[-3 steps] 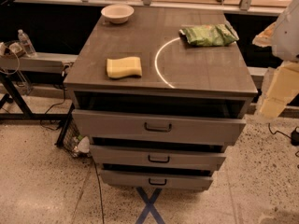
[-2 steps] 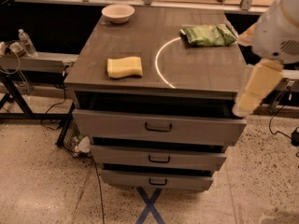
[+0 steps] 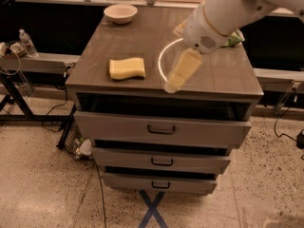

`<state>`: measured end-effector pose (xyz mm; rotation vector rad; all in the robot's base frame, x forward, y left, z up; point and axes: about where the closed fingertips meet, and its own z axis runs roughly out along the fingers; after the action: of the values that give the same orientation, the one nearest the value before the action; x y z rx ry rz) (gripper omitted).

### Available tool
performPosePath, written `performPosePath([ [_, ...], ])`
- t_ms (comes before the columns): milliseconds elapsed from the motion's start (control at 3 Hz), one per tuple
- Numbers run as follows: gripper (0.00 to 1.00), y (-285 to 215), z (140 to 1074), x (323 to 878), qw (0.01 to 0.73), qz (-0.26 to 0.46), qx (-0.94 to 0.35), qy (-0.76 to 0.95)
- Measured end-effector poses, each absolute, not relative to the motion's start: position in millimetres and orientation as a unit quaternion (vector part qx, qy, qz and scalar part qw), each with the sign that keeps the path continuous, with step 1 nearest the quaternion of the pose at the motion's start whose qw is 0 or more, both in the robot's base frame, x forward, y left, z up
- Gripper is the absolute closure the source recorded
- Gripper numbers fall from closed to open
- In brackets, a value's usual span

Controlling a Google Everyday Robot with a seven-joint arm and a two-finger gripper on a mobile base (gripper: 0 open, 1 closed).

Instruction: Pick sponge

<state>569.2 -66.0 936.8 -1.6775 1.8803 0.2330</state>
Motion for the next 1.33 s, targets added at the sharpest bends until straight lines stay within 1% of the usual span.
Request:
performPosePath([
  [333, 0.0, 2, 933, 607, 0.345, 0.13, -0.64, 0.675],
  [667, 0.0, 17, 930, 617, 0.355, 0.14, -0.637, 0.67],
  [1000, 0.0, 20, 925, 619, 0.358, 0.146, -0.629, 0.675],
  [1333, 0.0, 40, 889, 648, 0.378, 0.164, -0.593, 0.692],
])
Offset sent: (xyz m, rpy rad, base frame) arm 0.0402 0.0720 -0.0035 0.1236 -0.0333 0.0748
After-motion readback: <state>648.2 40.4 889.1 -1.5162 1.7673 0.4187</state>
